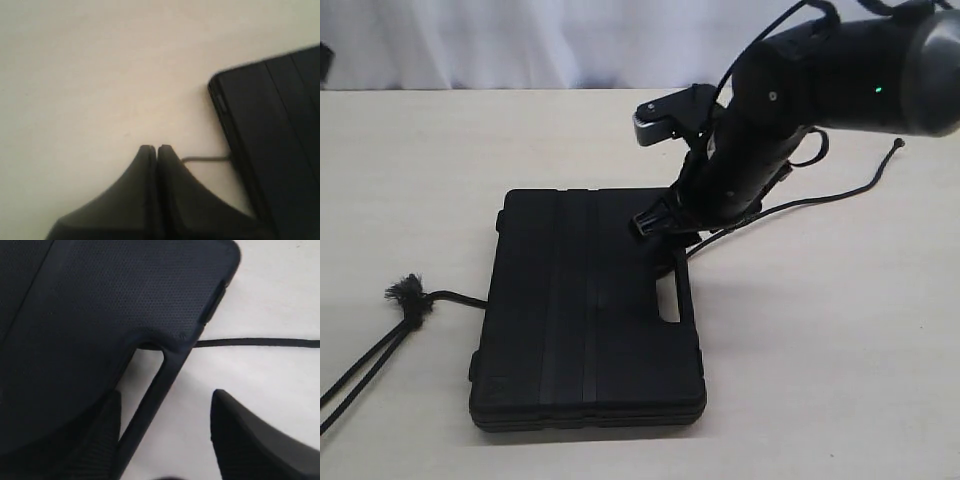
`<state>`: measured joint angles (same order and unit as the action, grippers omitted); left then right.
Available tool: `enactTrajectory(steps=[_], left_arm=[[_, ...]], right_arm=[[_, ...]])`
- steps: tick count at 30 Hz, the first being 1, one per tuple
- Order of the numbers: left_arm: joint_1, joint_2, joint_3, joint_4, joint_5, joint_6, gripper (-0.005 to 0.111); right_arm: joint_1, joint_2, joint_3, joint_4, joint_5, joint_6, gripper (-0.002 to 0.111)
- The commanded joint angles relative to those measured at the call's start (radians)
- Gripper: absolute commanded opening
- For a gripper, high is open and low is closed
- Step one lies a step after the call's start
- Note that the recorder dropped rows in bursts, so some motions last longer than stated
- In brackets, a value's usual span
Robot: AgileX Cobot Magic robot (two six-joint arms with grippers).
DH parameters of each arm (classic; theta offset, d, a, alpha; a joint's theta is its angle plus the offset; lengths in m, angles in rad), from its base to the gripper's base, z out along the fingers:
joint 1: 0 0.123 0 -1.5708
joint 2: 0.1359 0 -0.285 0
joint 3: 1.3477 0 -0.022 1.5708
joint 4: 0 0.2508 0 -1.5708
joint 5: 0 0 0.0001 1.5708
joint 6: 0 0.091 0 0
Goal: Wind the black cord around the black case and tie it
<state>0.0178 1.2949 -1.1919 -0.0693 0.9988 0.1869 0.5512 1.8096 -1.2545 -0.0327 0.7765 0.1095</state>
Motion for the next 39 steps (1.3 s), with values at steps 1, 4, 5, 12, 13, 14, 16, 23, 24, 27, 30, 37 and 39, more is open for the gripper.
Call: enactTrajectory(steps=[1, 4, 5, 12, 13, 14, 16, 23, 24, 27, 30, 37, 39], left_arm=[[-0.095, 0.097, -0.005, -0.019, 0.031, 0.119, 0.009], [-0.159, 0.132, -0.001, -0.014, 0.017, 0.178, 0.023], [-0.179, 0.139, 0.001, -0.003, 0.007, 0.185, 0.029], [-0.245, 0.184, 0.003, 0.075, -0.042, 0.185, 0.049], [-0.245, 0.194, 0.003, 0.075, -0.045, 0.185, 0.049], [-0.245, 0.204, 0.003, 0.075, -0.045, 0.187, 0.049], [-0.245, 0.219, 0.003, 0.079, -0.045, 0.187, 0.049], [-0.245, 0.237, 0.003, 0.086, -0.092, 0.190, 0.049], [-0.245, 0.237, 0.003, 0.086, -0.097, 0.190, 0.049], [-0.245, 0.237, 0.003, 0.086, -0.097, 0.190, 0.049], [-0.245, 0.237, 0.003, 0.086, -0.097, 0.190, 0.049], [-0.245, 0.237, 0.003, 0.085, -0.096, 0.190, 0.048], [-0.245, 0.237, 0.003, 0.080, -0.096, 0.209, 0.048]], right_arm=[[0.003, 0.065, 0.005, 0.025, -0.056, 0.011, 0.054], [0.003, 0.116, 0.005, 0.023, -0.075, 0.011, 0.054], [0.003, 0.132, 0.003, 0.018, -0.075, 0.011, 0.054], [-0.002, 0.212, 0.003, 0.020, -0.125, 0.056, 0.054], [-0.002, 0.218, 0.003, 0.020, -0.129, 0.056, 0.054], [-0.002, 0.223, 0.003, 0.020, -0.141, 0.061, 0.052], [-0.002, 0.225, 0.003, 0.020, -0.150, 0.061, 0.042], [-0.002, 0.205, 0.001, 0.024, -0.182, 0.092, 0.005], [-0.002, 0.200, 0.001, 0.024, -0.187, 0.107, 0.005], [-0.002, 0.172, 0.001, 0.033, -0.203, 0.115, 0.005], [-0.014, 0.120, 0.000, 0.026, -0.215, 0.139, 0.005], [-0.120, -0.018, 0.000, 0.021, -0.218, 0.214, 0.005], [-0.159, -0.052, 0.000, 0.016, -0.205, 0.219, 0.005]])
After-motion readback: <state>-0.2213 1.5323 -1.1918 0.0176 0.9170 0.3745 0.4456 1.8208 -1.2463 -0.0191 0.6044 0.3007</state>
